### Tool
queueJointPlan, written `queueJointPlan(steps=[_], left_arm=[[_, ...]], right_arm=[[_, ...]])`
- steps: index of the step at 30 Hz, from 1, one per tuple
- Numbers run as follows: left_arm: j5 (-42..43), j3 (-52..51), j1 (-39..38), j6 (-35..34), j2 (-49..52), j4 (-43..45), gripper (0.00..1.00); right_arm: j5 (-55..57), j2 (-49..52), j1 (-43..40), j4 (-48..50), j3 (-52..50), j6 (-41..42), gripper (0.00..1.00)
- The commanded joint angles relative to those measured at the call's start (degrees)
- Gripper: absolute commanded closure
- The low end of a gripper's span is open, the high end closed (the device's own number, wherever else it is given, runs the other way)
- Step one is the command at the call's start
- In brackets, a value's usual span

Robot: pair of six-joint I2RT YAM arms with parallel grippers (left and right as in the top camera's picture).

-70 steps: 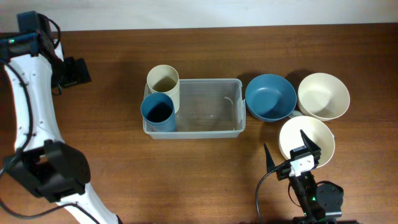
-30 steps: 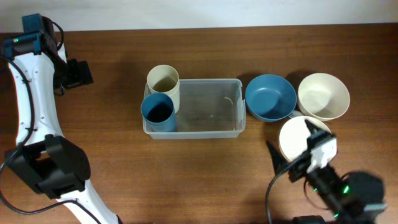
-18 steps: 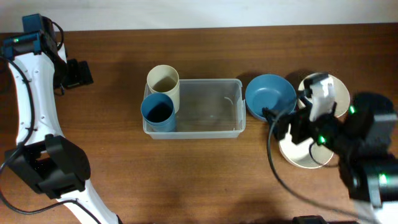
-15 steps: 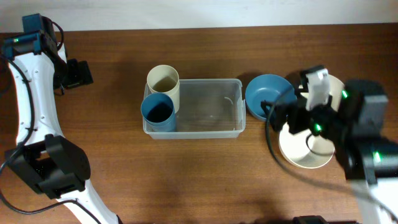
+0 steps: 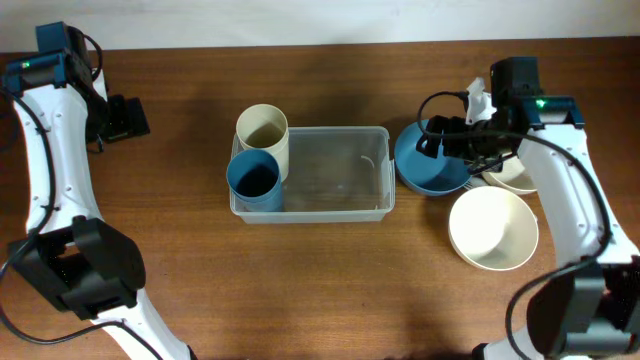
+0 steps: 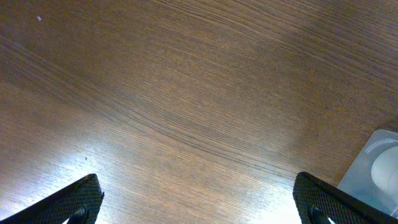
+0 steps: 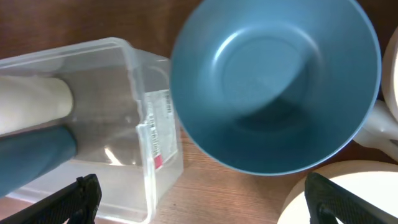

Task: Pack container
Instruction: 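Grasp the blue bowl rim with the right gripper and lift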

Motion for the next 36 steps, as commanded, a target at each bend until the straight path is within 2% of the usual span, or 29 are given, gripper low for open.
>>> queueJointPlan(steps=[1, 5, 12, 22, 27, 36], left_arm=[[0.6, 0.9, 0.1, -0.6, -0.1, 0.0, 0.00], [0.6, 0.9, 0.1, -0.6, -0.1, 0.0, 0.00], [0.6, 0.9, 0.1, -0.6, -0.1, 0.0, 0.00], [0.6, 0.9, 0.1, -0.6, -0.1, 0.0, 0.00], [0.6, 0.9, 0.1, -0.6, -0.1, 0.0, 0.00], [0.6, 0.9, 0.1, -0.6, -0.1, 0.0, 0.00]], right_arm=[[3.0, 0.8, -1.3, -0.5, 1.7, 5.7, 0.01], [8.9, 0.9, -1.9, -1.7, 1.7, 16.0, 0.00], [15.9, 1.1, -1.8, -2.5, 1.5, 24.3, 0.06], [17.0, 4.7, -1.8, -2.4, 1.4, 24.7, 0.09], [16.6, 9.2, -1.8, -1.5, 1.4, 19.9, 0.09], [15.9, 15.4, -1.8, 2.2, 1.4, 18.4, 0.09]])
